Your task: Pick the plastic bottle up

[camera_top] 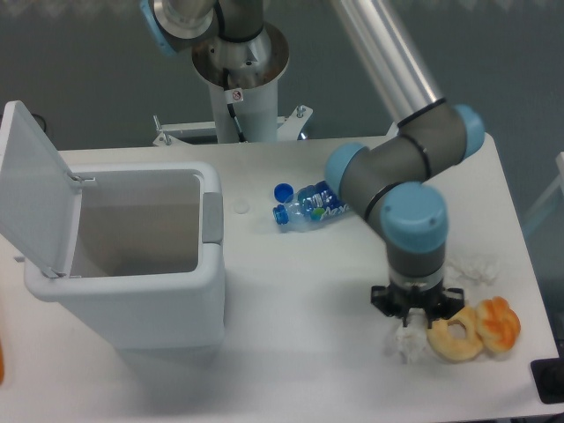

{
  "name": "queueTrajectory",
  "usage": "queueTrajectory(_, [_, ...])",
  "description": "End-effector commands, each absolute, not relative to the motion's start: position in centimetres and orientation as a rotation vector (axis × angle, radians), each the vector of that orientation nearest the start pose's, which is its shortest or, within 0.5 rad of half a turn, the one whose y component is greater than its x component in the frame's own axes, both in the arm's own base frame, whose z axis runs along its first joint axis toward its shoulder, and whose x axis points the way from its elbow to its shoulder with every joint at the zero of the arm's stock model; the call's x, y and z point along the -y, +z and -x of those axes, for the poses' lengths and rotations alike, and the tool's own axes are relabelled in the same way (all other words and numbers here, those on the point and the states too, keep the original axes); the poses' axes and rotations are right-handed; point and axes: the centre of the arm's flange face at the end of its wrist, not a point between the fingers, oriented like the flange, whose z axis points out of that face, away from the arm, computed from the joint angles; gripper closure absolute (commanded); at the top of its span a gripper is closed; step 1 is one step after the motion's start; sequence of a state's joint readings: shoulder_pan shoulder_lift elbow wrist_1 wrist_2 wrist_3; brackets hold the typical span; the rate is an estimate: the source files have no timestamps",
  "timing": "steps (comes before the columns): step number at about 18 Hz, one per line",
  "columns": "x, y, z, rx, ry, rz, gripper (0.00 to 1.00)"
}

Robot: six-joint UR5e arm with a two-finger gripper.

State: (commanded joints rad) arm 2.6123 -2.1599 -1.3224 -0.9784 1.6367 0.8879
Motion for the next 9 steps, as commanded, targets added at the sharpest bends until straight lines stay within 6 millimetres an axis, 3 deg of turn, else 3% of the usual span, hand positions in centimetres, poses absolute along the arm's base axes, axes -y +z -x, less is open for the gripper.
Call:
queueTrajectory(6, [-45.0, 33.6, 57.2, 0.147, 0.283, 3.101, 0.77])
queueTrajectory(9, [-44.9, 33.6, 57.1, 0.147, 0.275, 3.105, 0.77])
